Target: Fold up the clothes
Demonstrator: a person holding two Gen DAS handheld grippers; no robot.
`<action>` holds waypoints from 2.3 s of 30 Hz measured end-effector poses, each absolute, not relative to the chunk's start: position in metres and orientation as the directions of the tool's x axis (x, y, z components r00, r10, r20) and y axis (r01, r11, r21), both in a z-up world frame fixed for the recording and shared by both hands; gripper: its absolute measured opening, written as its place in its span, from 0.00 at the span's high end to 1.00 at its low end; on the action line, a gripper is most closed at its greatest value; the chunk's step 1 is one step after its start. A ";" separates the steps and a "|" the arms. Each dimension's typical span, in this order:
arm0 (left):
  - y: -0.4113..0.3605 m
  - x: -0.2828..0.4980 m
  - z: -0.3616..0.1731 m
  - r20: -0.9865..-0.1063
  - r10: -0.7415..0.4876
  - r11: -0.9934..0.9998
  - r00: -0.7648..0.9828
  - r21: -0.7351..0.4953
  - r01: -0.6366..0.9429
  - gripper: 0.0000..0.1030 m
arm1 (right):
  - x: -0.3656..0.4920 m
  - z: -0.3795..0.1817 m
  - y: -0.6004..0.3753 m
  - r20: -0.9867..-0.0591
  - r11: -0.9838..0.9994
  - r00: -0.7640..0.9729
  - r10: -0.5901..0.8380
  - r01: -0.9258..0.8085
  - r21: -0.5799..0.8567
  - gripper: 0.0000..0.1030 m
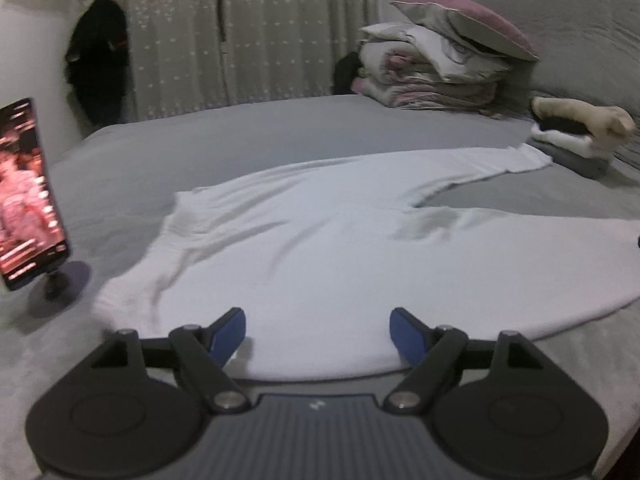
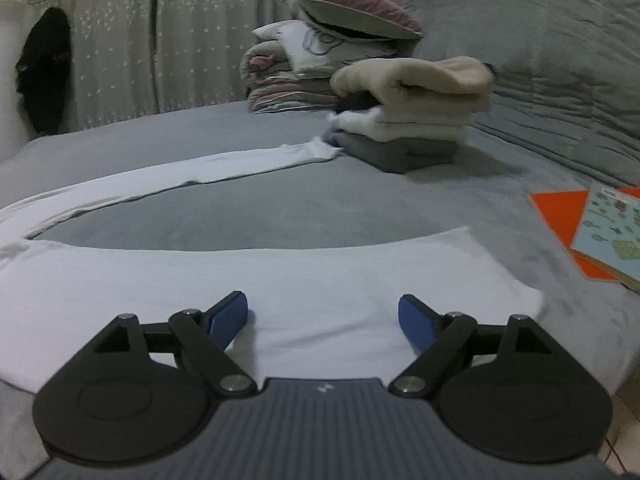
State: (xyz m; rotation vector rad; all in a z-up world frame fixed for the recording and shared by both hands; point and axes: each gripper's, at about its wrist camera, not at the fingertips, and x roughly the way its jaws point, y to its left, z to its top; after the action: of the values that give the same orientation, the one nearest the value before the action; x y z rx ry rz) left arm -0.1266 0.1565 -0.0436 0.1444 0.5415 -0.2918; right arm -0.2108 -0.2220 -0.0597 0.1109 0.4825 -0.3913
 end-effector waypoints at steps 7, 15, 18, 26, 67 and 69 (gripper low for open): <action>0.169 -0.119 -0.046 -0.521 -0.235 0.947 0.820 0.067 0.314 0.22 | -0.179 -0.056 -0.158 -0.469 0.981 0.870 -0.150 0.190 0.039 0.18; 0.178 -0.116 -0.050 -0.572 -0.240 0.946 0.784 0.044 0.322 0.22 | -0.172 -0.064 -0.124 -0.483 0.995 0.870 -0.097 0.092 -0.034 0.16; 0.182 -0.114 -0.047 -0.597 -0.228 0.949 0.769 0.040 0.312 0.22 | -0.172 -0.062 -0.137 -0.497 0.993 0.862 -0.097 0.117 0.008 0.14; 0.182 -0.111 -0.034 -0.643 -0.192 0.966 0.742 0.010 0.258 0.22 | -0.182 -0.061 -0.151 -0.512 0.984 0.847 -0.138 0.174 0.022 0.11; 0.131 -0.090 0.016 -0.607 -0.205 0.971 0.768 -0.029 0.237 0.06 | -0.154 -0.002 -0.132 -0.607 0.996 0.791 -0.081 0.085 -0.023 0.08; 0.131 -0.088 0.017 -0.608 -0.208 0.971 0.766 -0.036 0.236 0.05 | -0.143 0.007 -0.128 -0.613 0.998 0.788 -0.060 0.063 -0.017 0.08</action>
State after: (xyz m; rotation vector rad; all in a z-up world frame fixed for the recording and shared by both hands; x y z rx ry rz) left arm -0.0883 0.1309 0.0175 0.0437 0.6545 -0.2413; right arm -0.1432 -0.1275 0.0072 0.0045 0.6606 -0.0659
